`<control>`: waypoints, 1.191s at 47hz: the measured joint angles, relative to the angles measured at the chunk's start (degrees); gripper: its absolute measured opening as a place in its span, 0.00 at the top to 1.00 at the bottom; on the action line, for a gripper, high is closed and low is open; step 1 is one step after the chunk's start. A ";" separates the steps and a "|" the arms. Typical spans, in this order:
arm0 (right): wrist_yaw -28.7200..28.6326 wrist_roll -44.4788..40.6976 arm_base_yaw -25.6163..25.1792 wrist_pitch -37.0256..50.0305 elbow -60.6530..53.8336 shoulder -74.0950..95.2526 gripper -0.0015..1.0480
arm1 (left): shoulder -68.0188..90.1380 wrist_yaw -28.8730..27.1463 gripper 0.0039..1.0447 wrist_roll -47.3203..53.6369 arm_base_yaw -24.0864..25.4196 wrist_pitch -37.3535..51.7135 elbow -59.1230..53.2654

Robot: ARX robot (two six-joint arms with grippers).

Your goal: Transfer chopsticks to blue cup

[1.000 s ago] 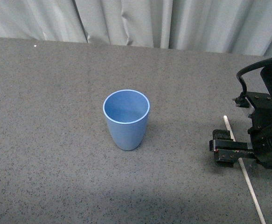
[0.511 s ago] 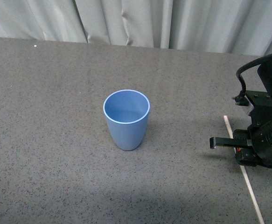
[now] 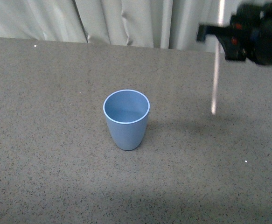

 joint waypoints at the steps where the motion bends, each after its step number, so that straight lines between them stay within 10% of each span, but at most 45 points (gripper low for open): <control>1: -0.26 -0.35 0.81 2.25 -0.11 -0.39 0.99 | 0.00 0.00 0.06 0.00 0.00 0.00 0.00; 26: -5.31 -4.72 13.40 14.75 8.44 12.61 0.99 | 0.00 0.00 0.06 0.02 0.00 0.00 0.00; 56: -4.31 -6.34 14.32 11.72 7.17 19.89 0.91 | 0.00 0.00 0.06 0.00 0.00 0.00 0.00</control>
